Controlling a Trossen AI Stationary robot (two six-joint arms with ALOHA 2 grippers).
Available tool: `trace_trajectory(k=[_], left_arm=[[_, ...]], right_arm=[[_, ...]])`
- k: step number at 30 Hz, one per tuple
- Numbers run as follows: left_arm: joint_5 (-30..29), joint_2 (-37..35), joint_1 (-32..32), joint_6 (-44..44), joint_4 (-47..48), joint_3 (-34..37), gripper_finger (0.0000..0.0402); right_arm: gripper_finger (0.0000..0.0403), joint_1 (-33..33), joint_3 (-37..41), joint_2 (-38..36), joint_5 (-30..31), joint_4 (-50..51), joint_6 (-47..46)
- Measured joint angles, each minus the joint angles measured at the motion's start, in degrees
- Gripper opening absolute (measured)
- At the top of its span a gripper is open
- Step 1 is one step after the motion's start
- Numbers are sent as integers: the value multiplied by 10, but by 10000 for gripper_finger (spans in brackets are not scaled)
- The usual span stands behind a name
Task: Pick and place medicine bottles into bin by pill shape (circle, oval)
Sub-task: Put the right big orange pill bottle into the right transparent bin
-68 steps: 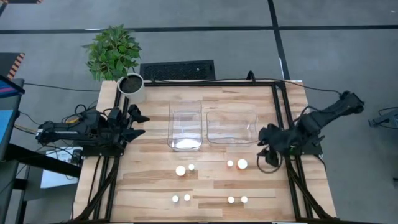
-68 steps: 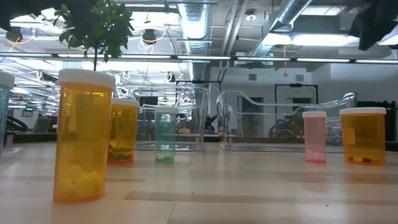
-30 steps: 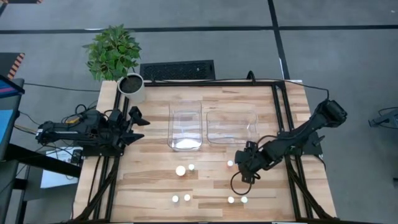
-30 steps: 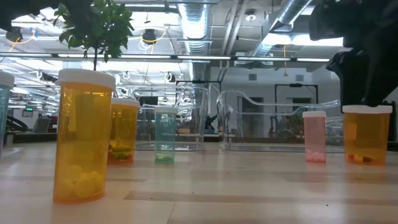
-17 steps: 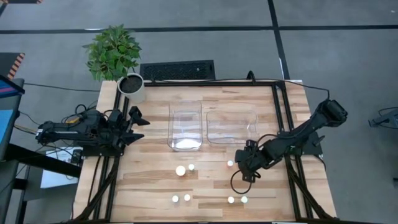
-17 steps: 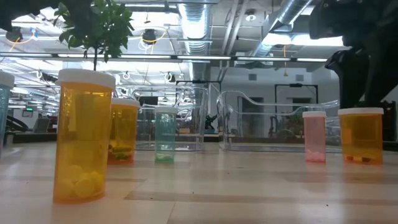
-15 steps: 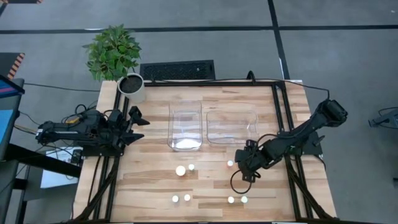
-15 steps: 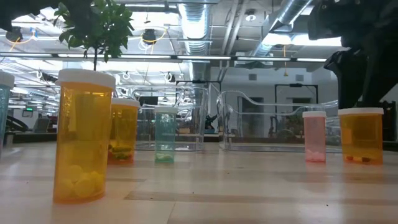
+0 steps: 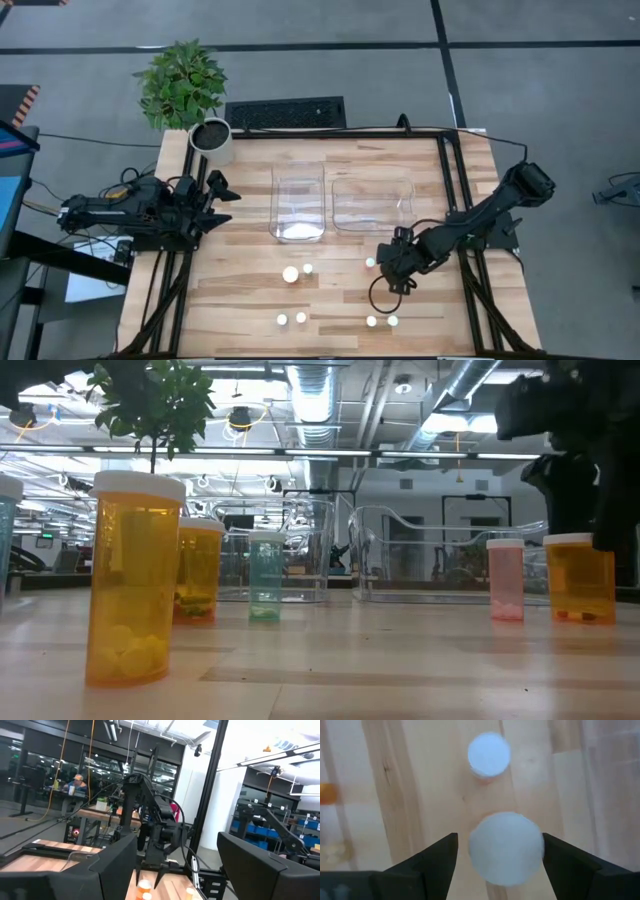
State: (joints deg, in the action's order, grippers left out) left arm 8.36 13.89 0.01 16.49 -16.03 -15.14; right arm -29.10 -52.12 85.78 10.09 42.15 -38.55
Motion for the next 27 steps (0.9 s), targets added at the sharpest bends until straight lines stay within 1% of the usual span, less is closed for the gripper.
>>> trace_trajectory(k=[10,14,20,22,25,27], left_arm=[[0,0,0,0,-2,0,270],[0,0,0,0,-2,0,270],[0,0,0,0,-2,0,270],[0,0,0,0,-2,0,270],[0,0,0,0,-2,0,270],[0,0,0,1,-2,0,270]], right_arm=[[287,0,-1,5,1,-3,3],[266,0,-1,5,3,-2,2],[213,0,-1,5,6,-2,2],[201,0,-1,5,7,-2,1],[197,0,-1,5,7,-3,0],[204,0,-1,5,7,-4,-1]])
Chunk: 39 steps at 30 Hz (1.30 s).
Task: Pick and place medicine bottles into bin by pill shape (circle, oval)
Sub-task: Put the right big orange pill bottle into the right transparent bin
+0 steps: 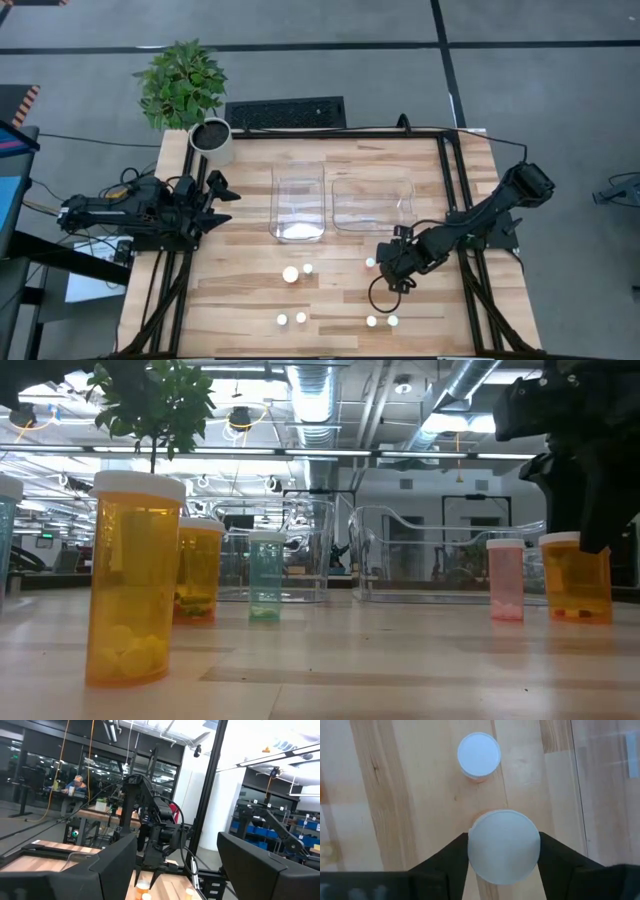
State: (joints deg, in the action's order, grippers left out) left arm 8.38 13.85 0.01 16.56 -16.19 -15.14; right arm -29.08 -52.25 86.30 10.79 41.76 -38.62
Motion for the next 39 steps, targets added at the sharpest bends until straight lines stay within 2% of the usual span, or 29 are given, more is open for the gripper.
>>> trace_trajectory(k=[5,10,20,24,30,33,39], left_arm=[[0,0,0,2,0,0,270],[0,0,0,2,0,0,270],[0,0,0,2,0,0,270],[-7,0,0,2,0,0,270],[-7,0,0,2,0,0,270],[-7,0,0,5,2,0,270],[-8,0,0,5,2,0,270]], right_arm=[[224,0,-6,-2,-2,10,-5],[217,0,-40,-12,-2,73,-5],[223,23,-165,-86,-3,215,33],[221,69,-216,-115,14,231,78],[216,183,-261,-119,27,221,196],[221,241,-264,-99,19,196,259],[227,330,-264,-31,-39,129,361]])
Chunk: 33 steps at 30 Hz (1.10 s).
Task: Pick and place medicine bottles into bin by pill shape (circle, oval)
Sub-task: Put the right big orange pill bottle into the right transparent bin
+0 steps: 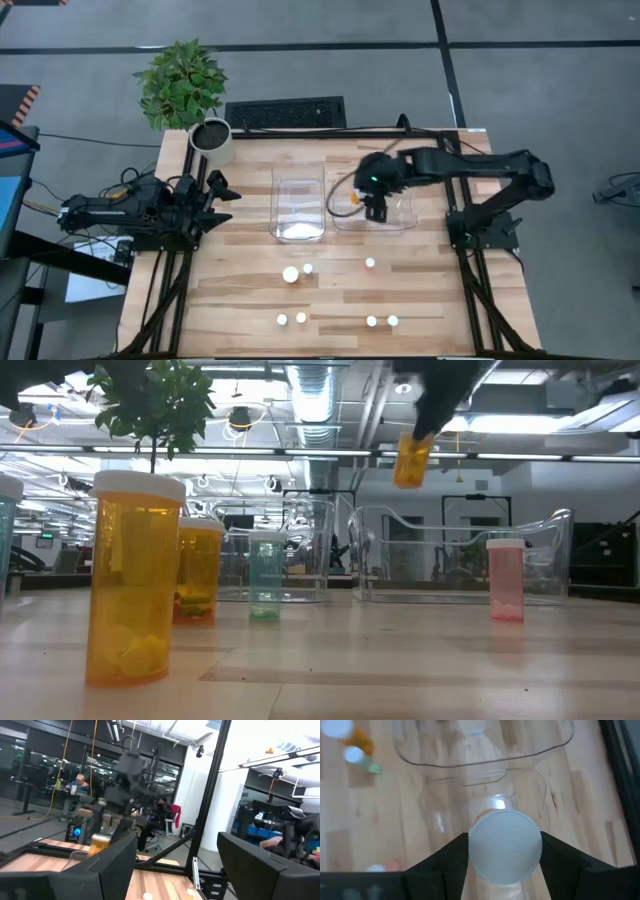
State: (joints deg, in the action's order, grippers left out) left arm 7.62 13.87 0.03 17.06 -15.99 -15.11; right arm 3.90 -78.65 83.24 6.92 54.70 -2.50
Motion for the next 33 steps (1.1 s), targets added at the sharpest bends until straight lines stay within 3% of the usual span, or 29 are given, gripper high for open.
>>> trace_trajectory(k=[11,20,33], left_arm=[[-1,0,0,0,11,0,270],[-1,0,0,1,16,0,270],[-8,0,0,1,16,0,270]], right_arm=[[229,78,18,144,-82,-53,60],[226,106,96,144,-92,-164,57],[230,105,105,192,-89,-172,71]])
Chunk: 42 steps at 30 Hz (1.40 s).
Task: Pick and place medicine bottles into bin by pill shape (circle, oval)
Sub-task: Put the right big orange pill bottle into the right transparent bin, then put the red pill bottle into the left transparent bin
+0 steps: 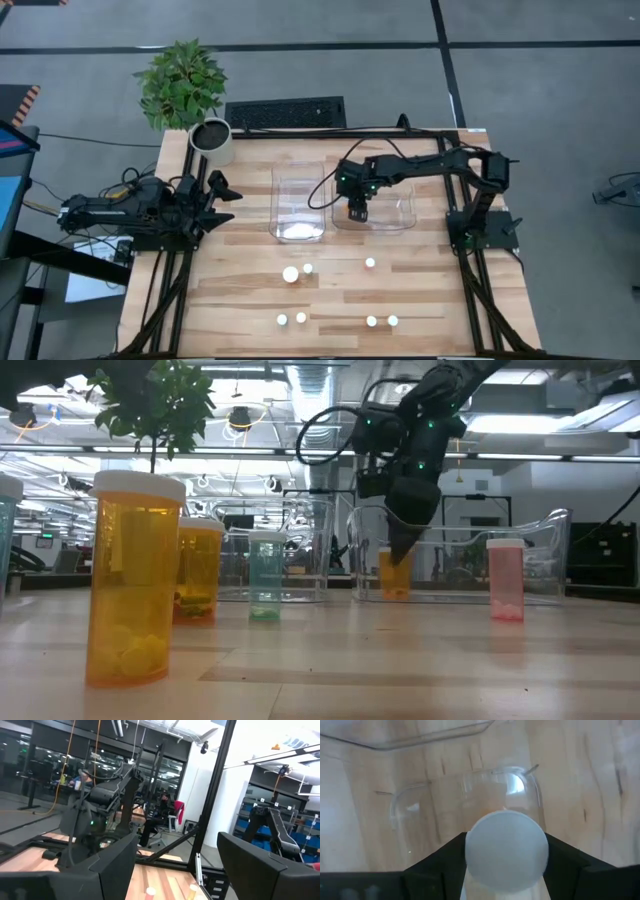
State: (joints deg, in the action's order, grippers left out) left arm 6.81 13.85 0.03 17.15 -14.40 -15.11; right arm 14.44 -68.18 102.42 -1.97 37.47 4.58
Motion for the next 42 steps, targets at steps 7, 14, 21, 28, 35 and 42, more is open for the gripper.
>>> trace_trajectory(k=[7,14,21,28,35,42], left_arm=[[-1,0,0,0,0,0,270],[-1,0,0,-4,0,0,270],[-1,0,0,-6,0,0,270],[-1,0,0,-6,0,0,270],[-1,0,0,-7,7,0,270],[-1,0,0,-15,9,0,270]], right_arm=[[230,0,1,-14,3,0,1],[268,0,1,-34,3,1,3],[296,6,-16,-38,4,58,0],[296,10,-76,-117,6,171,-19],[296,-65,-69,-269,6,261,-157],[296,-265,32,-372,100,219,-336]])
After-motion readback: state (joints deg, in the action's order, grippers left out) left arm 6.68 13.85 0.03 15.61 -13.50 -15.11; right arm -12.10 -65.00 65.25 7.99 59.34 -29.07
